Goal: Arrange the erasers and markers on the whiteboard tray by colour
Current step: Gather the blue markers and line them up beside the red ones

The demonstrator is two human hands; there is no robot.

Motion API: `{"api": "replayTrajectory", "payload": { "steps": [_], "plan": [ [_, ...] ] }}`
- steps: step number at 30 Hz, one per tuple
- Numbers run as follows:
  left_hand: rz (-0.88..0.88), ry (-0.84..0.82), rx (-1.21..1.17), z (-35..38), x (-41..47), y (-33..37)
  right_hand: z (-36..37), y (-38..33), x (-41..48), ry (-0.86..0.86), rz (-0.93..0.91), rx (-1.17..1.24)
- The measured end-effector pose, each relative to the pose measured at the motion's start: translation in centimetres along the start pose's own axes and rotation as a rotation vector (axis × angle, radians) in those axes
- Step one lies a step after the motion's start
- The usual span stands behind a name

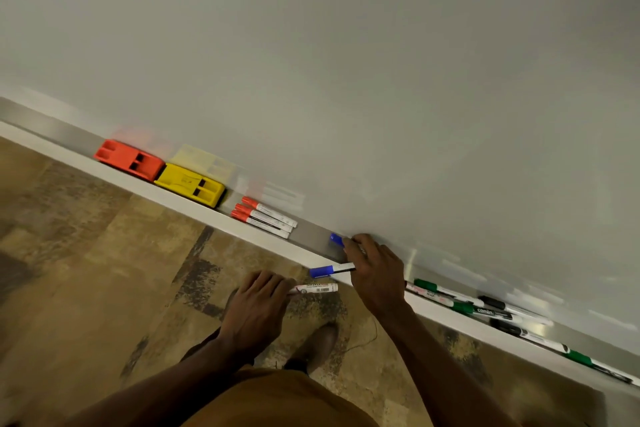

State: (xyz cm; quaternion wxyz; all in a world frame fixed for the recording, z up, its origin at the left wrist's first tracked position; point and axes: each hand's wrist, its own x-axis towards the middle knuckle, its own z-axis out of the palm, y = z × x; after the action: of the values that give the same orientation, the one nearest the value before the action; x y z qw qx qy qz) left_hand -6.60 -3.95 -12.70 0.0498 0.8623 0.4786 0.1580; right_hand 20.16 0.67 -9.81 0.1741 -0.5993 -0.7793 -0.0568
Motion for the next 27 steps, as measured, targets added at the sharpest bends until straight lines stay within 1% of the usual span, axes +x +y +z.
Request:
{"api": "replayTrajectory", "payload": {
  "steps": [3,7,12,18,20,24,27],
  "plan": [
    [-0.02,-0.002,0.002,-0.6,-0.5,-0.5,0.0,-1.8,1.7,-0.06,0.031,0.089],
    [-0.027,-0.02,0.024,-1.5,-0.7,-1.4,0.5,-3.7,2.8,-0.127,0.02,0.167],
    [-0.044,-0.035,0.055,-2.4,-0.9,-2.4,1.1,-4.6,3.0,-0.195,0.031,0.16],
    [-0.059,-0.004,0.039,-2.7,-0.8,-3.3,1.0,-5.1,3.2,-0.216,0.058,0.175],
    [-0.068,-0.01,0.045,-2.7,-0.6,-3.4,0.6,-5.2,3.3,-0.214,0.154,0.209],
    [-0.076,-0.036,0.053,-2.5,-0.7,-3.8,-0.4,-4.8,2.9,-0.217,0.462,0.3],
    [-0.066,-0.052,0.053,-2.3,-0.9,-3.9,-1.1,-4.8,2.0,-0.21,0.591,0.385]
  ]
}}
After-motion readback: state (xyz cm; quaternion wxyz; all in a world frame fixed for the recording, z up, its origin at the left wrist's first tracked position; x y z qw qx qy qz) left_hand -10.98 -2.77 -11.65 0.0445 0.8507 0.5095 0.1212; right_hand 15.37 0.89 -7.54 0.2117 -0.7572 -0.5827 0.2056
